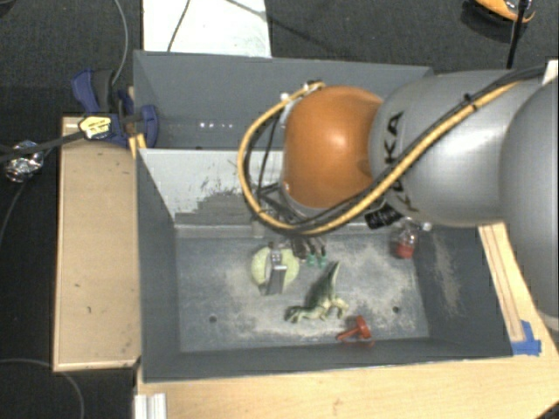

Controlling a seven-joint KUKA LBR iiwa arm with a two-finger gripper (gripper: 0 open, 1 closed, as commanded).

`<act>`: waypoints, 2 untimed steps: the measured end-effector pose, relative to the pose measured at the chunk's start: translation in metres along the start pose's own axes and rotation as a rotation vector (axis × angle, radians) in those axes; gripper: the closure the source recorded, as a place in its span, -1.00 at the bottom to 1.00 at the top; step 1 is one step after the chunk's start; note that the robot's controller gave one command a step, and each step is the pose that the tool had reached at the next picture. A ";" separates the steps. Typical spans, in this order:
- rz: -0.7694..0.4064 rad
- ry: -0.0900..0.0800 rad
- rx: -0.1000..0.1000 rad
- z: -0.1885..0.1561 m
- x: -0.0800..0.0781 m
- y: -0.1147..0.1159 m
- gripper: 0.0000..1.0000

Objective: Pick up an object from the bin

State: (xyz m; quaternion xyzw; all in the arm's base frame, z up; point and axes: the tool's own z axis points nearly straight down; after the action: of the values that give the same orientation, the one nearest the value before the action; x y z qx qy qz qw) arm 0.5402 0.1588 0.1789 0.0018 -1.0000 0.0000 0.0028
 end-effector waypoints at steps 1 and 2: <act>0.004 -0.008 -0.001 -0.005 -0.002 -0.001 -1.00; -0.132 -0.015 -0.005 0.020 -0.009 -0.022 -1.00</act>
Offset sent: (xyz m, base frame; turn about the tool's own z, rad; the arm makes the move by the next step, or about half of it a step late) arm 0.0190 -0.0731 -0.0718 -0.3195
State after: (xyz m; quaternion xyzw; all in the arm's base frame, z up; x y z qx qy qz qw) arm 0.5497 0.1370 0.1589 0.0680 -0.9977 -0.0025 -0.0046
